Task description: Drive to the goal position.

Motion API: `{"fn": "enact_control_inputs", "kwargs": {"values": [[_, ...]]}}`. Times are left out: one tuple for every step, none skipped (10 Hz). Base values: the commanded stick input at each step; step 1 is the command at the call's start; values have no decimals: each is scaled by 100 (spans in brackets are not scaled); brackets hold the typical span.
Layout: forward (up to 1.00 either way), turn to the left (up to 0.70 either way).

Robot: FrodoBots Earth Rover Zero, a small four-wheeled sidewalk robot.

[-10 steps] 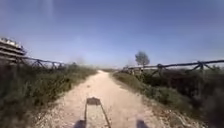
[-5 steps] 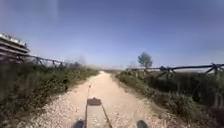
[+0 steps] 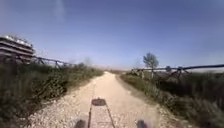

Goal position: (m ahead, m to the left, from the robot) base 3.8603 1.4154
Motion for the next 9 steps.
{"fn": "enact_control_inputs", "kwargs": {"values": [[70, 0], [70, 0], [70, 0], [70, 0], [70, 0], [70, 0], [70, 0], [70, 0], [70, 0]]}}
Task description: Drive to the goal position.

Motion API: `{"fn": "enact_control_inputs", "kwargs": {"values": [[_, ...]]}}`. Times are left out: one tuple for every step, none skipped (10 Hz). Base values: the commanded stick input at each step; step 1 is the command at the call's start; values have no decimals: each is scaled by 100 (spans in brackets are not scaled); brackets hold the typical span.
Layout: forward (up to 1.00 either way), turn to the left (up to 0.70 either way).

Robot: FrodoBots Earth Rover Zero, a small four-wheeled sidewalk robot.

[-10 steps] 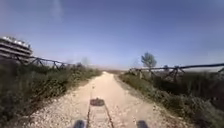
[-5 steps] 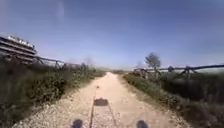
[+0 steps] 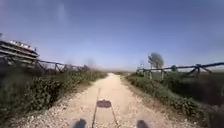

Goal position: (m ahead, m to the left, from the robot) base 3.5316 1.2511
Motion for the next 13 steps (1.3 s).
{"fn": "enact_control_inputs", "kwargs": {"values": [[70, 0], [70, 0], [70, 0], [70, 0], [70, 0], [70, 0], [70, 0], [70, 0], [70, 0], [70, 0], [70, 0], [70, 0], [70, 0]]}}
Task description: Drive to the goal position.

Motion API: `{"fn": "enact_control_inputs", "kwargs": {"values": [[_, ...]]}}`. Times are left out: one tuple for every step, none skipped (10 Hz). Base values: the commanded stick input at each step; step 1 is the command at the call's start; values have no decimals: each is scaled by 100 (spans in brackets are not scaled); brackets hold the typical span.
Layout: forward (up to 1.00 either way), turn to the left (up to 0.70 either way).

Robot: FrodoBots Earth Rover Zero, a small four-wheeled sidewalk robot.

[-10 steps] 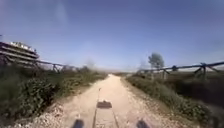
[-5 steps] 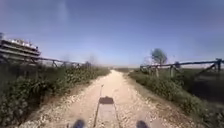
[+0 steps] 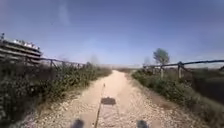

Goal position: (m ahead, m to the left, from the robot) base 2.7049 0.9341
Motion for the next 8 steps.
{"fn": "enact_control_inputs", "kwargs": {"values": [[70, 0], [70, -6], [70, -12], [70, -28], [70, -2], [70, 0], [70, 0], [70, 0]]}}
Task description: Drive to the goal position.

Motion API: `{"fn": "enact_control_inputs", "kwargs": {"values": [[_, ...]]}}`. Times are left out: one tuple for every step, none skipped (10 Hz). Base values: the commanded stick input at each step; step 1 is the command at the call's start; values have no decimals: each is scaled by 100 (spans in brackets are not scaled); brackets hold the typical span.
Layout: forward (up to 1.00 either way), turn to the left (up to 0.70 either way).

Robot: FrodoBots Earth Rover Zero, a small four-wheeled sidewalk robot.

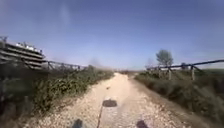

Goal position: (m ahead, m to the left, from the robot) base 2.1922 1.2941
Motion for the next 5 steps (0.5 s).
{"fn": "enact_control_inputs", "kwargs": {"values": [[70, 0], [70, 0], [70, 0], [70, 0], [70, 0]]}}
